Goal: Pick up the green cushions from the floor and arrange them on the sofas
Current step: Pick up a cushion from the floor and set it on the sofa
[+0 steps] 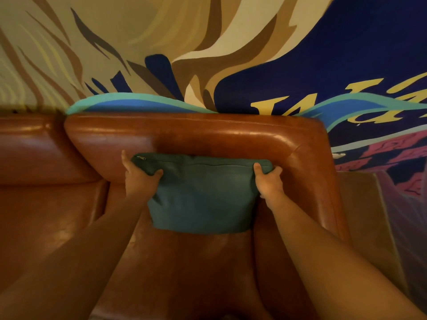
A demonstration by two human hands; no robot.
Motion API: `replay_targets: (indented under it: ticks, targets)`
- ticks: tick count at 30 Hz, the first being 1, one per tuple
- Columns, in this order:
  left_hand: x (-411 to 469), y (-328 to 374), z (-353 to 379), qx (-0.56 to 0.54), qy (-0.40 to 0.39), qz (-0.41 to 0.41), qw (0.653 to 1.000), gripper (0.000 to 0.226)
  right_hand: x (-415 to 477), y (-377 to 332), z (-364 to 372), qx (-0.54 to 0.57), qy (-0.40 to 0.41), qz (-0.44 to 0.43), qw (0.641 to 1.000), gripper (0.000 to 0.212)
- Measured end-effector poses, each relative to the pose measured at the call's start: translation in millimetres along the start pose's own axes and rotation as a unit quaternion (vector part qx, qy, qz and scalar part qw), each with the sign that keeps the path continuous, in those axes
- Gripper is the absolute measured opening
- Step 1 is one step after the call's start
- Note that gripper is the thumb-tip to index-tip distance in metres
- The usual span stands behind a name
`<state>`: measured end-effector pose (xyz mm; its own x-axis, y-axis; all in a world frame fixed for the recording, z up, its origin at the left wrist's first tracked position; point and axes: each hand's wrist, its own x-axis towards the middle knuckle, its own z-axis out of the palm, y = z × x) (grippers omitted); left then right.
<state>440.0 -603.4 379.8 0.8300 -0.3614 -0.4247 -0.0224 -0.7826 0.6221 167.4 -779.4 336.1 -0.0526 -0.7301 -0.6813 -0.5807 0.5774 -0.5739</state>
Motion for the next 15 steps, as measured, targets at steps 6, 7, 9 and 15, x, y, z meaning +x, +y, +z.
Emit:
replay_targets:
  ticks: [6,7,9,15]
  targets:
    - [-33.0,0.4,-15.6,0.014,0.002,0.006,1.0,0.106,-34.3,-4.7,-6.3,-0.073,0.038,-0.057,0.995,0.078]
    - [-40.1,-1.0,-18.5,0.019,-0.005,0.013,1.0,0.103,-44.1,-4.6,-6.4,-0.092,0.038,-0.07,0.993,0.076]
    - [-58.4,-3.4,-27.5,0.031,-0.01,0.034,0.999,0.099,-67.8,-2.8,-6.9,-0.144,0.047,-0.103,0.983,0.074]
    - [-112.3,-24.5,-54.2,0.069,-0.042,0.085,0.993,0.092,-139.8,14.2,-2.3,-0.243,0.049,-0.164,0.955,0.072]
